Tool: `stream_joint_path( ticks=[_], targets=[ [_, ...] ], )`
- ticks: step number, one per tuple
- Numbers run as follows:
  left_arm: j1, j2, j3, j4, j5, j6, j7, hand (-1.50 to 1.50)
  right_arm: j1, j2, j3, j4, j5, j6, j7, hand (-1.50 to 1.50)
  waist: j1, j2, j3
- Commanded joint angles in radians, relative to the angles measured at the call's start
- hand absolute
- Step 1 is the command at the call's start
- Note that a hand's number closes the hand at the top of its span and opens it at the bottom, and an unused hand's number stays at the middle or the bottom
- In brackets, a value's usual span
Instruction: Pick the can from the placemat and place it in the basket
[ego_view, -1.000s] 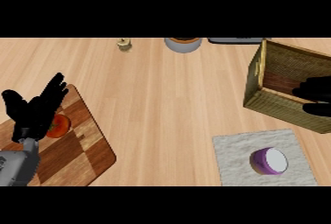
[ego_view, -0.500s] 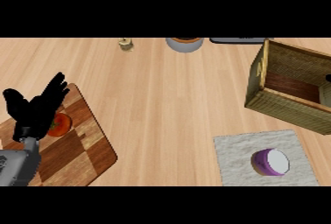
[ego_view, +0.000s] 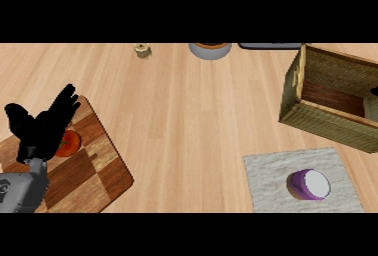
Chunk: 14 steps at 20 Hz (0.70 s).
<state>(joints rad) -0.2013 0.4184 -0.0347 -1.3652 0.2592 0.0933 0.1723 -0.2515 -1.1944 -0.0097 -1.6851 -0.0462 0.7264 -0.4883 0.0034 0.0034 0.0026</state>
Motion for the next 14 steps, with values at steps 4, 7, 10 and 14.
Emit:
stream_joint_path(
  ticks=[4,7,10,14],
  targets=[
    [0.007,0.007,0.017,0.000,0.001,-0.030,-0.008,0.00,0.093,0.104,0.117,0.063,0.160,-0.048,-0.267,-1.50,0.006,-0.001,-0.001],
    [-0.026,0.027,0.046,0.030,0.004,-0.044,-0.002,0.00,0.125,0.137,0.152,0.135,0.230,-0.139,-0.360,-1.50,0.003,0.000,-0.001],
    [-0.025,-0.029,0.007,0.021,-0.034,0.004,0.016,0.00,0.116,0.218,0.235,0.139,0.268,-0.210,-0.329,-1.50,0.005,-0.001,-0.002],
    [-0.049,-0.023,0.030,0.063,-0.027,-0.029,-0.008,0.00,0.072,0.284,0.275,0.194,0.220,-0.189,-0.308,-1.50,0.005,0.001,-0.002]
  ],
)
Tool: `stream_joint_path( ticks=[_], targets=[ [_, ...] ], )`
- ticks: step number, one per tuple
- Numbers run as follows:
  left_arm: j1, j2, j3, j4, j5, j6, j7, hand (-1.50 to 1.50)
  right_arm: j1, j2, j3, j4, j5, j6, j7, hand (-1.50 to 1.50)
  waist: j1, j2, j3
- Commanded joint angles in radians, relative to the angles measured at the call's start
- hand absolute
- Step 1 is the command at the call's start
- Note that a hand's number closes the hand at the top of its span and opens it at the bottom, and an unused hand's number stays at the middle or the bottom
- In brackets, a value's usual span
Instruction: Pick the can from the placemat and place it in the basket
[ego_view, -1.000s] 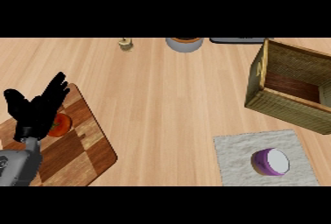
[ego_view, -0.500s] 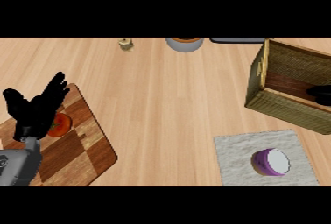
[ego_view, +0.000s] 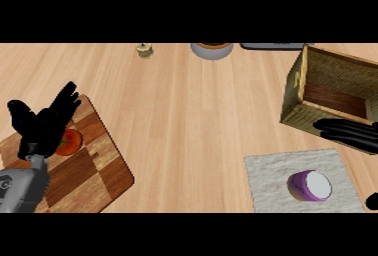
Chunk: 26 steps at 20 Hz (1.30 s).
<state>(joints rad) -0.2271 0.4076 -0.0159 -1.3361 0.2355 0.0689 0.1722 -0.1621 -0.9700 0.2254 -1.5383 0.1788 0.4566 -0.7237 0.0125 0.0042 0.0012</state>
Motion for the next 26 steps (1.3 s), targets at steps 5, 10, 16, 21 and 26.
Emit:
stream_joint_path(
  ticks=[5,10,16,21,26],
  targets=[
    [-0.016,-0.016,0.030,0.038,-0.028,-0.021,-0.018,0.00,-0.072,0.157,0.112,0.079,0.142,0.024,-0.003,-1.50,-0.007,-0.002,-0.001],
    [0.018,-0.039,0.019,-0.061,-0.050,0.014,0.055,0.00,-0.076,0.168,0.153,0.177,0.271,-0.004,-0.075,-1.50,-0.006,-0.003,-0.001],
    [-0.055,-0.026,0.075,0.024,-0.049,-0.038,0.039,0.00,-0.078,0.187,0.131,0.278,0.347,-0.054,-0.187,-1.50,-0.014,-0.003,-0.001],
    [0.040,-0.045,0.060,-0.087,-0.062,-0.046,0.061,0.00,-0.115,0.197,0.127,0.383,0.383,-0.052,-0.252,-1.50,-0.005,-0.003,-0.001],
    [-0.035,-0.040,0.091,0.010,-0.067,-0.051,0.035,0.00,-0.130,0.152,0.148,0.393,0.347,-0.005,-0.319,-1.50,-0.009,-0.002,-0.001]
  ],
)
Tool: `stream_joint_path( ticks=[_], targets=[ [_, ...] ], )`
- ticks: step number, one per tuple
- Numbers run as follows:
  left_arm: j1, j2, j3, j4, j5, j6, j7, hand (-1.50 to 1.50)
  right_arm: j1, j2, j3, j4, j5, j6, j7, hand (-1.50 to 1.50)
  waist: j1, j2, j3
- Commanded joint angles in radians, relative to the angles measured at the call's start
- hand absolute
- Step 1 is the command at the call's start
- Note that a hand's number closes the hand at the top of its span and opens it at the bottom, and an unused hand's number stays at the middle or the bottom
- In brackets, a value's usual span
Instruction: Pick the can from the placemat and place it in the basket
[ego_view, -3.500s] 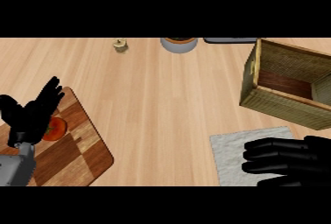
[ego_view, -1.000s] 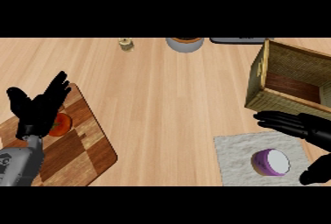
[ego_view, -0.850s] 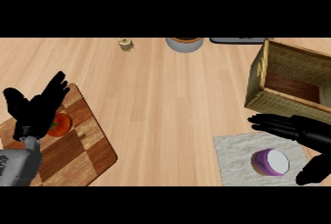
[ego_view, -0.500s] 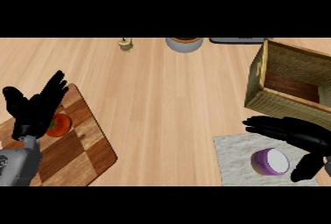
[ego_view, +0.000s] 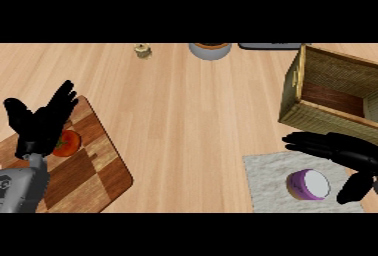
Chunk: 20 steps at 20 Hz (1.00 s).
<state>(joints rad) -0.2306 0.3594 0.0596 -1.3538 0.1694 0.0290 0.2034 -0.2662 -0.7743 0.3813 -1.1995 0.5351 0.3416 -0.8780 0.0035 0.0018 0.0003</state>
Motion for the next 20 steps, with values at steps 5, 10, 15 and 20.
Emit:
stream_joint_path(
  ticks=[5,10,15,20],
  targets=[
    [0.062,-0.006,0.012,-0.084,0.009,-0.017,0.037,0.00,0.031,-0.023,0.020,-0.009,-0.019,0.071,-0.147,-1.50,0.000,-0.003,0.000],
    [-0.020,0.005,0.056,0.008,-0.005,-0.042,0.020,0.00,0.049,0.035,0.021,-0.094,0.048,0.022,-0.014,-1.50,-0.006,-0.002,-0.001],
    [0.044,-0.021,0.039,-0.078,-0.025,-0.045,0.042,0.00,0.063,0.097,0.026,-0.021,0.135,-0.044,-0.022,-1.50,-0.001,-0.003,0.000],
    [0.038,-0.065,0.027,-0.027,-0.065,-0.034,-0.008,0.00,0.041,0.098,0.023,0.072,0.223,-0.119,-0.136,1.50,0.000,-0.001,0.000]
  ],
)
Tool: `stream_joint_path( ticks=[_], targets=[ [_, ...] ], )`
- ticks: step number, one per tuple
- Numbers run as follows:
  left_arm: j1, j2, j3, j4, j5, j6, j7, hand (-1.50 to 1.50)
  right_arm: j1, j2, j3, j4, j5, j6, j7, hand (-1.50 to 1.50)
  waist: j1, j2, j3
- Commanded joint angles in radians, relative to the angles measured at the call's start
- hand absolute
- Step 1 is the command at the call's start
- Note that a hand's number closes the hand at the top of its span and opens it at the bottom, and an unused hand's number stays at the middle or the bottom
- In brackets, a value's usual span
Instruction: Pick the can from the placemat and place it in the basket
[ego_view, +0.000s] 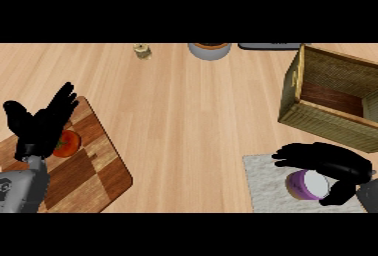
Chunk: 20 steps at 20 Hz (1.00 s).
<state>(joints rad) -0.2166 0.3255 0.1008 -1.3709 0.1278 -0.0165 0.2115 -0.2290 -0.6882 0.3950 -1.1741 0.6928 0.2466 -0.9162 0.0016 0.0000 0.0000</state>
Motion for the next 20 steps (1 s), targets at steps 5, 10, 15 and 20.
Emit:
stream_joint_path(
  ticks=[5,10,15,20],
  targets=[
    [-0.020,-0.010,0.017,0.007,-0.017,-0.011,0.024,0.00,0.038,0.041,0.009,0.025,0.141,-0.088,-0.100,1.50,-0.001,0.000,0.000],
    [0.026,-0.015,0.016,-0.064,-0.021,0.004,0.042,0.00,0.135,0.106,0.021,-0.171,0.137,-0.034,0.170,1.50,-0.014,-0.007,-0.001],
    [0.051,0.000,0.045,-0.019,-0.023,0.018,0.016,0.00,0.196,0.342,-0.097,-0.130,0.078,-0.098,0.594,1.50,-0.096,-0.031,-0.009],
    [0.030,-0.003,0.048,-0.017,-0.023,0.024,0.018,0.00,0.254,0.541,0.007,-0.309,0.189,-0.121,0.939,1.50,-0.069,-0.021,-0.008]
  ],
)
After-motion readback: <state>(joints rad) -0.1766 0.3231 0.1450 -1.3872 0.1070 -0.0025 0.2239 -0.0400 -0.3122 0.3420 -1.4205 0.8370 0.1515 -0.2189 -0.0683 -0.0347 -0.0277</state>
